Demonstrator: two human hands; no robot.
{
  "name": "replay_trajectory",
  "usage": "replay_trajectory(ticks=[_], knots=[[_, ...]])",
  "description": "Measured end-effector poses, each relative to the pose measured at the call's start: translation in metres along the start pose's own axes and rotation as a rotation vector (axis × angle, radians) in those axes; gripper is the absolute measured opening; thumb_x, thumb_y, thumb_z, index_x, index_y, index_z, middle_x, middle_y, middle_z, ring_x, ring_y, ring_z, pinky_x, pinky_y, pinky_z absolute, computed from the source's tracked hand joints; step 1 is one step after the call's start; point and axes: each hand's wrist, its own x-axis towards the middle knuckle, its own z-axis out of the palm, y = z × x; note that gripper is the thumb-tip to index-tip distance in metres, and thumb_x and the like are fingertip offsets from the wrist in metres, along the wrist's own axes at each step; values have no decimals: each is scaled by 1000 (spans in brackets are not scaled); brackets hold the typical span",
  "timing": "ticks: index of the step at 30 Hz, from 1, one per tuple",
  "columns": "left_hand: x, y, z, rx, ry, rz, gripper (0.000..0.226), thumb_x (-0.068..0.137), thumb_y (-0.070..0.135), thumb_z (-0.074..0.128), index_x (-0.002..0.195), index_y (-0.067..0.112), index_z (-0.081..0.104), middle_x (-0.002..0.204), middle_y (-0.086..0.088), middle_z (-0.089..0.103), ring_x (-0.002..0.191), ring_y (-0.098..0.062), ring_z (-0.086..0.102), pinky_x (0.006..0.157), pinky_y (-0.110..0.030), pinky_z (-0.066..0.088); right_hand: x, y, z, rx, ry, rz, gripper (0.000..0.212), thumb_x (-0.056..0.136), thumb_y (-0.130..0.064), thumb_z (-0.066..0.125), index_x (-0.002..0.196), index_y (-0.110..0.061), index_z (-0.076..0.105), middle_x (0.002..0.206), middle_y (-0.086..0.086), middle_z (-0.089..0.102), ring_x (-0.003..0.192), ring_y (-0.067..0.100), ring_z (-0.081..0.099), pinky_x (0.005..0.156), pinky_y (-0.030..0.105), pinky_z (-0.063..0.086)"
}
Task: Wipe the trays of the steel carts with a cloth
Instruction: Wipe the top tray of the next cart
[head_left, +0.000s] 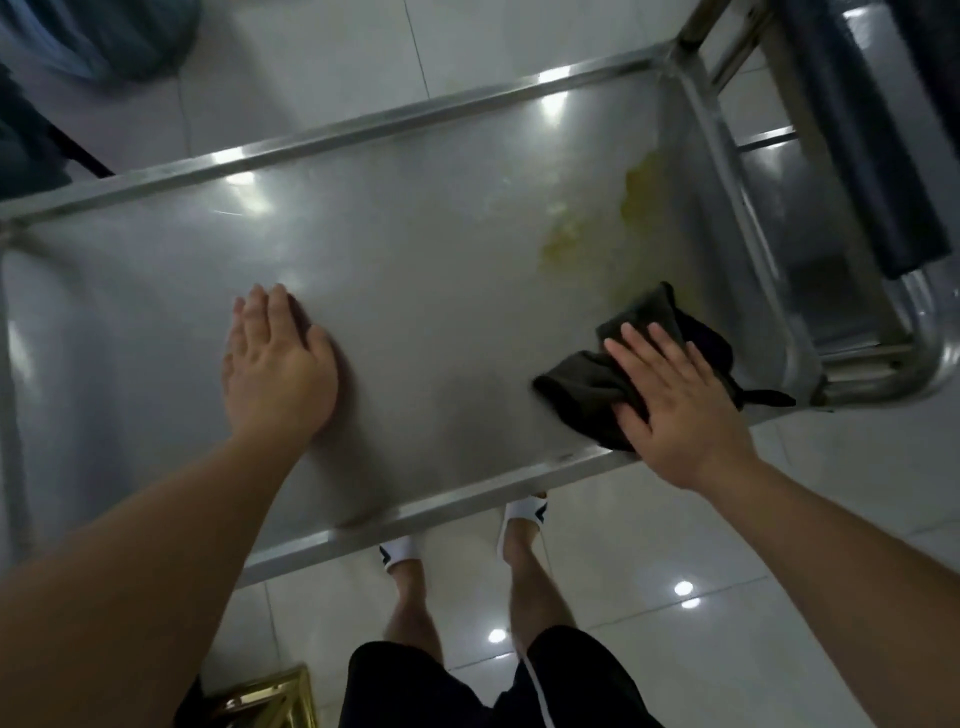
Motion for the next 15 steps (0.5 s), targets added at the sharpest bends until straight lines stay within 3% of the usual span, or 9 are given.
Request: replay_trajectory(ticks=[5,10,12,15], knots=[[-1,-5,20,5,126,-15,62,108,44,34,165,23,23,175,-2,19,162,-22,11,130,-45,9,5,71,-23,41,51,354,71,99,-51,33,165,-28,25,174,-2,20,161,21,11,130,51,9],[0,-7,25,-35,170,-8,63,105,42,39,164,25,27,174,-1,22,161,-21,13,130,-45,10,18,14,-9,103,116,577,69,104,-50,29,166,-21,18,175,2,12,162,25,5,128,58,13],[0,-6,25,-33,178,-15,64,104,43,38,164,24,28,174,-1,22,161,-20,14,129,-44,9,15,-39,4,64,107,495,68,106,-50,28,166,-20,18,175,3,12,162,26,5,127,59,16],[-1,-3,24,-38,176,-9,67,102,45,35,165,23,28,174,-1,23,161,-19,14,129,-42,8,13,-135,29,68,78,170,69,106,-48,34,167,-23,18,175,1,13,162,24,5,128,57,12]])
